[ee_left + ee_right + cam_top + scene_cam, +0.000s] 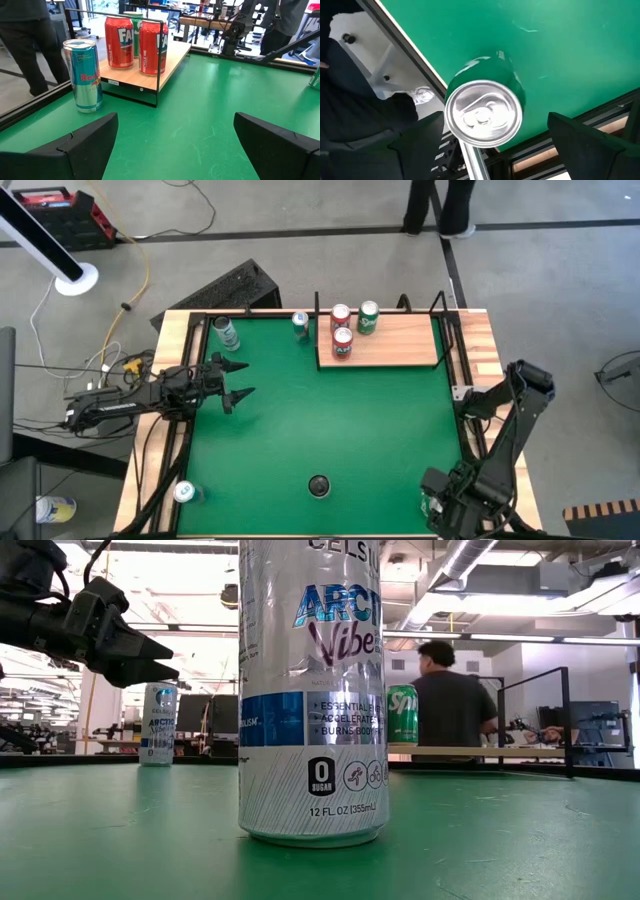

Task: Place canned beverage on shelf
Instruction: Put the green soda can on the shelf aligned with the other green soda can

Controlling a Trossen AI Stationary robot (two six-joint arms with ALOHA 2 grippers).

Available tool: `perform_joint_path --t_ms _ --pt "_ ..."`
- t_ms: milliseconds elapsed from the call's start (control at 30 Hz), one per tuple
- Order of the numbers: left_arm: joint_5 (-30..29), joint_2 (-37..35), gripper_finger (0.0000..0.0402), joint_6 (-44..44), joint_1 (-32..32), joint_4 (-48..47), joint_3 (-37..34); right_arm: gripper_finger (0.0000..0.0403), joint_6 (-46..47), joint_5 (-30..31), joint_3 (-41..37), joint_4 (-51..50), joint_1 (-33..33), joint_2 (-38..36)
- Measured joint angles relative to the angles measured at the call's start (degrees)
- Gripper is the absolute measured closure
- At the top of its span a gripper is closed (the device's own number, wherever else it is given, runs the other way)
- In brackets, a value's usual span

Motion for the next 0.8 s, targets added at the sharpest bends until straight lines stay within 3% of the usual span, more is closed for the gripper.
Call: perform_joint_path --t_ms 800 --pt "0.00 0.00 0.0020 0.00 0.00 0.00 0.00 0.0009 1.29 0.21 -1.06 3.22 -0.36 0.36"
